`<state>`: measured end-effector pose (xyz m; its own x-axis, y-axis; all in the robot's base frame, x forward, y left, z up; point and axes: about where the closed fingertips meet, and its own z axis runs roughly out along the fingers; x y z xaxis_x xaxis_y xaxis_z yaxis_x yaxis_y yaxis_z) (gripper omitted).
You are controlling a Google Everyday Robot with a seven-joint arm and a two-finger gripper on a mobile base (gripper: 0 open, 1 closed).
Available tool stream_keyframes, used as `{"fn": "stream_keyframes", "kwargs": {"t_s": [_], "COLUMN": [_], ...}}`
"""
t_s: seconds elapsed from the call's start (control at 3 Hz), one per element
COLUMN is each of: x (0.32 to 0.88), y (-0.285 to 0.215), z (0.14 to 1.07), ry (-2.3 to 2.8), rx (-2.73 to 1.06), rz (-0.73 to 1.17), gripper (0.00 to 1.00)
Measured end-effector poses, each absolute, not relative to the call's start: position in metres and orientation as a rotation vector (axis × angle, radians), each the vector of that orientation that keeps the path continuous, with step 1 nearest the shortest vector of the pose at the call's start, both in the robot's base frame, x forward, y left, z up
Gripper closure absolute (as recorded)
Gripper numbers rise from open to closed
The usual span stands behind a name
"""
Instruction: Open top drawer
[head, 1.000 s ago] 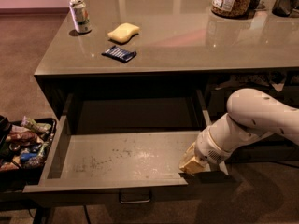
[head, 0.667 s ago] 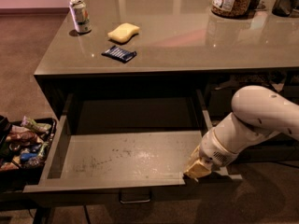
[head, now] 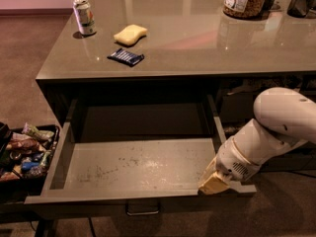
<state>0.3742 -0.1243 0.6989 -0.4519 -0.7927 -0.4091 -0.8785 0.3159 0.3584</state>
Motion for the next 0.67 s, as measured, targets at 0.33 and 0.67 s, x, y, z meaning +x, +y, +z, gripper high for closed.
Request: {"fn": "stream_keyframes", "kwargs": {"t_s": [0.33,0.67], "x": [0.370,0.402], "y": [-0.117,-0.107], "z": [0.703,0.716], "ry": [2.294,2.091], "rx": [-1.467,-1.268], "rz": [0.824,0.787], "gripper": [1.00,1.00]}}
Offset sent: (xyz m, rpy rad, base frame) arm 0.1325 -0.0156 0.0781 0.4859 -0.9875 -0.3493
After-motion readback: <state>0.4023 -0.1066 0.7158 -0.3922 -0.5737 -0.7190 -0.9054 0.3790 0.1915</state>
